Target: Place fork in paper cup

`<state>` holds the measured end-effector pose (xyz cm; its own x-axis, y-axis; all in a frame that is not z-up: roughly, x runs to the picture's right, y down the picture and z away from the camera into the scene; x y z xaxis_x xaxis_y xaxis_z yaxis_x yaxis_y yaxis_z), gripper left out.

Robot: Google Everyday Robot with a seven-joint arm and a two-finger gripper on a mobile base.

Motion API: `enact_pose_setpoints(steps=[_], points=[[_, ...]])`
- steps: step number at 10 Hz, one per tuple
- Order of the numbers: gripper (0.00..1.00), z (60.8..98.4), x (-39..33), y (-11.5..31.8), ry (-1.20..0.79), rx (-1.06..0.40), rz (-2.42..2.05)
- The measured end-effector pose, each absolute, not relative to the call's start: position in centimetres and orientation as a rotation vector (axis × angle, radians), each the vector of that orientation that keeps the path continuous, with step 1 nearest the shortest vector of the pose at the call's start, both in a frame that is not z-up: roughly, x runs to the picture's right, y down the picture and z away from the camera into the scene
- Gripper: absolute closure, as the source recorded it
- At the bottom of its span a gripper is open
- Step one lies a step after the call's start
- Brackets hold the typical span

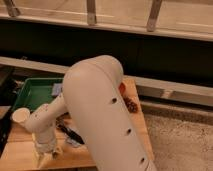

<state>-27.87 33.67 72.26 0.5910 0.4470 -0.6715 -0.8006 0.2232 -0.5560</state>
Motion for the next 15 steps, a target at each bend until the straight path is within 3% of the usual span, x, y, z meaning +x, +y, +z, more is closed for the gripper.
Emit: enact_pose_setpoints(steps=[7,15], points=[[0.92,72.9,-27.8,34.1,0.437,-1.027,0.893],[0.94,72.3,-26.5,32.4,0.419,-1.003,0.989]])
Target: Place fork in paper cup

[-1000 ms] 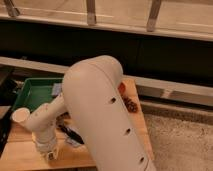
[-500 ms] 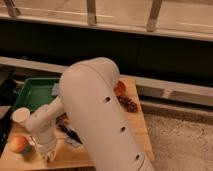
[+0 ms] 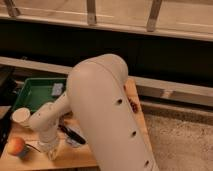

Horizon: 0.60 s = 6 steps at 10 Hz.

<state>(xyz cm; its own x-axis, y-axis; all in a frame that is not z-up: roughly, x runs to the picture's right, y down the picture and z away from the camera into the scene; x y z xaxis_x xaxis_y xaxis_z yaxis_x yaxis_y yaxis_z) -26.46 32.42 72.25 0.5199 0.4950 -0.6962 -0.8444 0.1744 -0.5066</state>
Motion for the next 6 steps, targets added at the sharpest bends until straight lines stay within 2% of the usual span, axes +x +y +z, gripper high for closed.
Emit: enact_pose_setpoints(steps=[6], points=[[0.94,72.7,-24.0,29.3,0.364,-0.984,1.171]])
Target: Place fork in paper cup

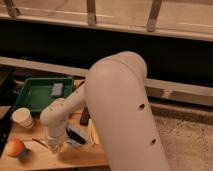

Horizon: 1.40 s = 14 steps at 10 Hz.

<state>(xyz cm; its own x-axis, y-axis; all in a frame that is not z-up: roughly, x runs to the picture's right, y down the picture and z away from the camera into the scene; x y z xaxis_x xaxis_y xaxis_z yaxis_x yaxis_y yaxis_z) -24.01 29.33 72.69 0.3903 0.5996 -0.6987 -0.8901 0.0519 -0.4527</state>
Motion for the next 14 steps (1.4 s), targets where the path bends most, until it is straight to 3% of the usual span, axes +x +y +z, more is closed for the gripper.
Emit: enact_pose_setpoints(steps=[8,14], points=[[0.94,71.8,-22.7,22.6,0.139,-0.872,1.355],[0.94,66.8,-24.0,14.1,0.027,-0.738,1.334]])
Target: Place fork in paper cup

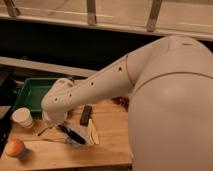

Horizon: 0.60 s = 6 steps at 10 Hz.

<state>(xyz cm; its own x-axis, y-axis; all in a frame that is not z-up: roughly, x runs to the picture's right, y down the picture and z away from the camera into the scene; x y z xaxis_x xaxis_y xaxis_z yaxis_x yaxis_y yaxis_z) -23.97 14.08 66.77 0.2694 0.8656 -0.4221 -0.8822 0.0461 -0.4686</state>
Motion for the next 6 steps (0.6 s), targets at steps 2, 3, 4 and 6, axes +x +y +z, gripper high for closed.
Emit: enact_pose_setpoints(steps=[2,3,4,6], points=[[0.94,64.7,-23.8,10.2,-0.020,-0.692,1.326],[0.94,63.9,-23.6,8.1,-0.046,-0.668,1.324],[0.94,63.5,-23.3,6.4,-0.067,-0.650,1.325],[0.94,63.9,-22.8,2.7,-0.098,-0.627,1.320]])
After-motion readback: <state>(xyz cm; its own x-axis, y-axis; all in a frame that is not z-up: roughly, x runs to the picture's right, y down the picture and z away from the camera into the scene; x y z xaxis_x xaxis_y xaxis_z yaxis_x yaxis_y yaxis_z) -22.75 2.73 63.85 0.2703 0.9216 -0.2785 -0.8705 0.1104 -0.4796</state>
